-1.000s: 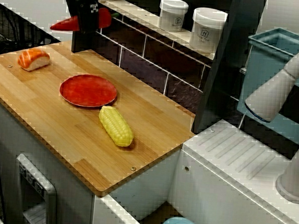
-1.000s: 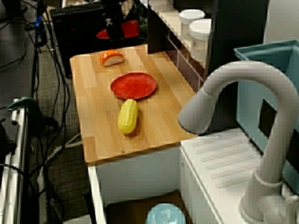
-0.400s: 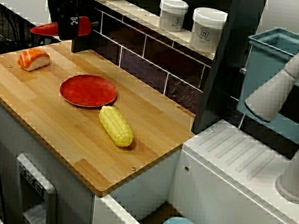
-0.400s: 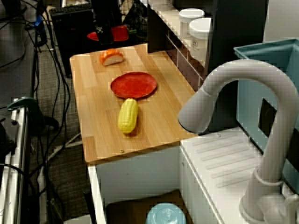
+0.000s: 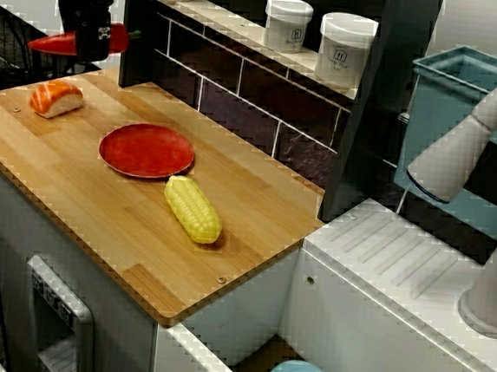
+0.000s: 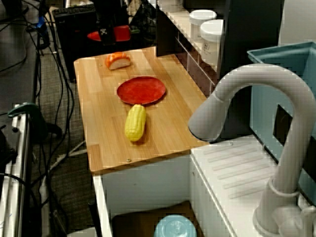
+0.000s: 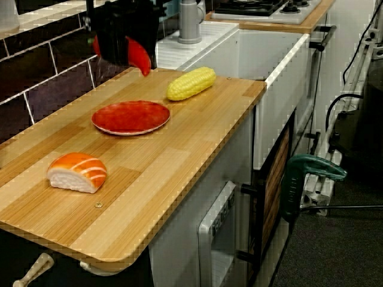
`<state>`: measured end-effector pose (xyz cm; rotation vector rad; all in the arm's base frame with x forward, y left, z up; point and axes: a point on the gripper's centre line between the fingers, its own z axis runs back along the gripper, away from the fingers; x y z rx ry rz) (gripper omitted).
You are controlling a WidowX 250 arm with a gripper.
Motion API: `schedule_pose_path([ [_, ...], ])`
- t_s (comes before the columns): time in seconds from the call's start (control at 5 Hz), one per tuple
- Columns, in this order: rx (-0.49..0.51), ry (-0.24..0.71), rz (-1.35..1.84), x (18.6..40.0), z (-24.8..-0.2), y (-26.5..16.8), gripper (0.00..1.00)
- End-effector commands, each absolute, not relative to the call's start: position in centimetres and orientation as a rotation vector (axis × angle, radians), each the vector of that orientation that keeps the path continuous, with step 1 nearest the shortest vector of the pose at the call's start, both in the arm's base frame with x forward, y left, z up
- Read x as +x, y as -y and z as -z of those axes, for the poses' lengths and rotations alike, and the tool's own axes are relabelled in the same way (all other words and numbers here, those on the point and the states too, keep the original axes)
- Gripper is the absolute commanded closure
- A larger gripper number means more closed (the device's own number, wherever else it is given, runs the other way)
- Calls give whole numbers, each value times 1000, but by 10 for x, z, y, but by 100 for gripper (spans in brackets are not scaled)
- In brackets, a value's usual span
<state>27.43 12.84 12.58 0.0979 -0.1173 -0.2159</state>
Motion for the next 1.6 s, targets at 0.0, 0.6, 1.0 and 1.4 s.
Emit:
schedule_pose_path([
  [0.0, 126, 106, 187, 252, -118, -154, 100],
  [0.6, 40, 118, 223, 264, -83, -110, 100],
  [1.0, 65, 180, 229, 293, -79, -79, 100],
  [1.4, 87, 169, 216, 301, -73, -79, 100],
])
